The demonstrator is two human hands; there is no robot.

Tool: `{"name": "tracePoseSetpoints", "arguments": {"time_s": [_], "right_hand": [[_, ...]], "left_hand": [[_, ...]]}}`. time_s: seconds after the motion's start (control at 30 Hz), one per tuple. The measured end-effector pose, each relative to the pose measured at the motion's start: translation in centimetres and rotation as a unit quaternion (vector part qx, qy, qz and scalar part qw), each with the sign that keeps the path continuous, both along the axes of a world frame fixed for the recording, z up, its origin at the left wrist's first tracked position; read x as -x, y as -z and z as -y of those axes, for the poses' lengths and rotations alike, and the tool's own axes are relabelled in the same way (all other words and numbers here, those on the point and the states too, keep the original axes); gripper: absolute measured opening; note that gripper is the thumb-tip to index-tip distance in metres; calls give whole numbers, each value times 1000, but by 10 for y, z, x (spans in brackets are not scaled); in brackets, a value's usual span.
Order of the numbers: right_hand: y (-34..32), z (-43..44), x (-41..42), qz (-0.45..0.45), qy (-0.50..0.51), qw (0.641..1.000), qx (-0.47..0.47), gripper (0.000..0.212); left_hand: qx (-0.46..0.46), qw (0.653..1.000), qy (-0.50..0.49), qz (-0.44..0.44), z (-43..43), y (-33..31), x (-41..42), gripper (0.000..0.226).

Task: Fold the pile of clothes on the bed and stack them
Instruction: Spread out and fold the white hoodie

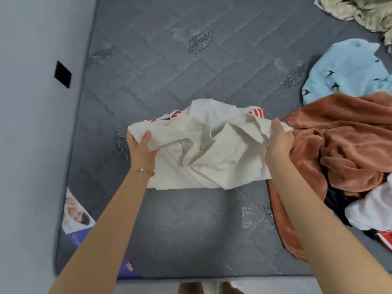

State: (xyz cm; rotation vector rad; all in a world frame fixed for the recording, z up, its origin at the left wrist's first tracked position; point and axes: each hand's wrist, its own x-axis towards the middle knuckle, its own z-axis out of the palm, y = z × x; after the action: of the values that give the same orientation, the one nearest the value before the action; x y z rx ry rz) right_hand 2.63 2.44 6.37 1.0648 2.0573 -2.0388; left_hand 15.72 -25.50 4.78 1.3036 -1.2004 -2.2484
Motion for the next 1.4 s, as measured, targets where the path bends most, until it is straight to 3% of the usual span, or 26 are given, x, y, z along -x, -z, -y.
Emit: {"name": "tracePoseSetpoints", "arguments": {"time_s": [0.27,0.47,0.53,0.63,0.67,0.73,0.8,0.87,0.93,1.03,1.1,1.2,1.3,1.4], "right_hand": [[7,20,74,-5,9,997,-79,12],[13,40,104,-12,-21,997,-80,13],[30,40,114,-9,-71,994,-80,17],[44,47,113,28,-157,984,-83,17],[53,47,110,46,-190,978,-74,33],[67,45,105,62,-259,958,-104,58],[80,40,99,51,-315,931,-180,67],[88,34,96,47,-343,897,-275,73],[93,27,96,57,-329,879,-340,78],[98,15,101,77,-292,863,-404,88],[101,5,104,123,-268,869,-397,82],[108,-8,103,162,-249,887,-352,65],[107,-16,103,131,-215,909,-332,28],[96,-23,109,80,-153,938,-301,34]], "left_hand": [[-14,999,-42,11,52,23,64,52],[-39,996,-78,5,73,39,94,43],[-28,998,-58,7,76,46,102,38],[22,997,42,60,70,63,106,12],[54,991,83,92,66,69,105,18],[126,968,165,139,54,77,103,49],[211,938,235,141,39,81,103,62],[371,862,314,143,21,84,105,62],[452,804,359,144,8,85,113,69],[462,802,357,128,-3,84,139,71],[484,781,374,127,-3,84,155,63],[498,770,369,153,-3,88,165,30],[515,778,318,168,-5,78,169,16],[532,797,236,162,-3,61,179,17]]}}
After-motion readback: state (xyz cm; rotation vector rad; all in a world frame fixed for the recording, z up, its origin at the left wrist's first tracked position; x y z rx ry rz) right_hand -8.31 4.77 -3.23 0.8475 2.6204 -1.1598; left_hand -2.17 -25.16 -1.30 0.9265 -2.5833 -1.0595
